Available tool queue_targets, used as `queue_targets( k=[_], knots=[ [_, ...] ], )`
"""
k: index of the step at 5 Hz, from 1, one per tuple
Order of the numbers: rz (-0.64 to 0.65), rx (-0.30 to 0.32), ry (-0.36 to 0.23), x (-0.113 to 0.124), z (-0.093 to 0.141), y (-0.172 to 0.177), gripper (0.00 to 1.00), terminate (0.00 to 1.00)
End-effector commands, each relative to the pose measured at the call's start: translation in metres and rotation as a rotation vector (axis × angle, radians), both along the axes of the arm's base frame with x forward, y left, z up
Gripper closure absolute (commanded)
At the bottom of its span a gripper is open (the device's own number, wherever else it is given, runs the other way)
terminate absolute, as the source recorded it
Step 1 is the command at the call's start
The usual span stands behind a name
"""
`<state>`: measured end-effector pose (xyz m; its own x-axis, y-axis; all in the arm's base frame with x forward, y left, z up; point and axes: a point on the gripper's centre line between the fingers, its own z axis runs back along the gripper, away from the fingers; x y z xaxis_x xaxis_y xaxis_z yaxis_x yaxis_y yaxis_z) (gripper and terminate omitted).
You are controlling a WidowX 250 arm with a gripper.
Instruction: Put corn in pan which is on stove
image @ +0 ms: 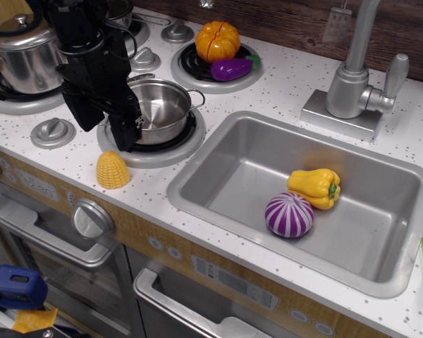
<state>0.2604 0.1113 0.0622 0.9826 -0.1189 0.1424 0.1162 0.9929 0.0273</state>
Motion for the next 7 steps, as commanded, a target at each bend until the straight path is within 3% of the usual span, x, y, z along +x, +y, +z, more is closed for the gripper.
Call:
queue_targets(
  k=[1,6,7],
  knots=[
    [0.0,0.0,0.0,0.0,0.0,0.0,0.0,0.0],
    [0.003,-0.011,-0.09,-0.003,-0.049,0.012,0.0,0.0],
    [0.002,0.003,-0.088,-0.002,-0.045,0.012,1.0,0.0]
  ],
)
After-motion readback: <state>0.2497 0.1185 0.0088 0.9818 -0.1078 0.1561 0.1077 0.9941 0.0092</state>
